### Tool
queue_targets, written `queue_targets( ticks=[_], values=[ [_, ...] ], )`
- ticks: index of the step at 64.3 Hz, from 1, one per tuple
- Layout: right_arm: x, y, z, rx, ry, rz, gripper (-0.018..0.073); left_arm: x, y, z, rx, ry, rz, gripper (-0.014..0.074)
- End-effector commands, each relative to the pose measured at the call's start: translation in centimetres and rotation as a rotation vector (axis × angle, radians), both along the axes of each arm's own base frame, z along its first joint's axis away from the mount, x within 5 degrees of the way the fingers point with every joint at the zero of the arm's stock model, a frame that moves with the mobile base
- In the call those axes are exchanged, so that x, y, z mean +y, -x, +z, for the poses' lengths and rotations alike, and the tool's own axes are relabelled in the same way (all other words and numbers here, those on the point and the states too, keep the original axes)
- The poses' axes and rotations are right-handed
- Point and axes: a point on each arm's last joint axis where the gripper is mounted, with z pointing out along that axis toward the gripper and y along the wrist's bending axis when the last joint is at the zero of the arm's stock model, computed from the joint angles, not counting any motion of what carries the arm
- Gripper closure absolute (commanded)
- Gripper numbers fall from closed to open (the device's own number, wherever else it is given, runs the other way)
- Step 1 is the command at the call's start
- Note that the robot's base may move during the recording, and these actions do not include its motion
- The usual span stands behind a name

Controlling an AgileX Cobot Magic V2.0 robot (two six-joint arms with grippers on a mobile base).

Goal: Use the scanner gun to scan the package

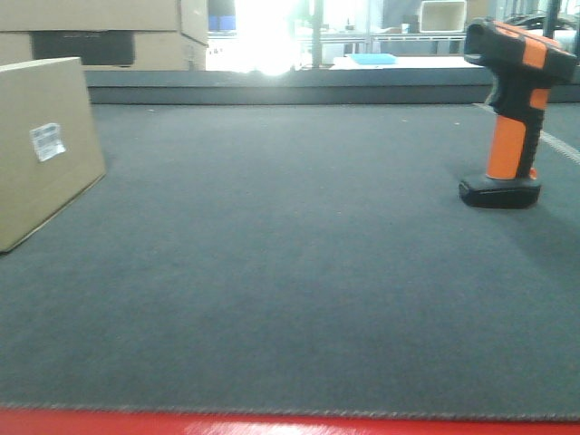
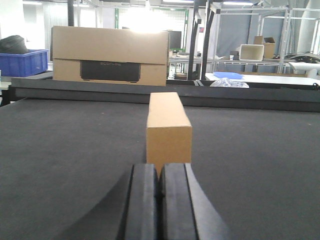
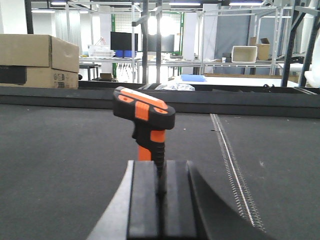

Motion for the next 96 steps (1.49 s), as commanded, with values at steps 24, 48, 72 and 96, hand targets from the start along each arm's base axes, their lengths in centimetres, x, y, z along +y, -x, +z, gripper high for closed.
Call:
queue_targets(
  ticks=[24,48,72,96],
  values=[
    [-0.02,0.07,0.25,-0.028,-0.002,-0.001,0.0721,0.02,0.06,0.27,-0.021,0.007,0.003,0.0707],
    [-0.02,0.07,0.25,-0.028,-0.002,-0.001,0.0721,0.02,0.06,0.27,-0.021,0.007,0.003,0.0707],
    [-0.02,0.07,0.25,-0.028,-0.002,-0.001,0.0721,0.02,0.06,0.27,-0.021,0.007,0.003,0.0707],
    [-0.02,0.07,0.25,-0.028,-0.002,-0.001,0.0721,0.02,0.06,0.26,-0.020,0.015,0.002,0.0707]
  ],
)
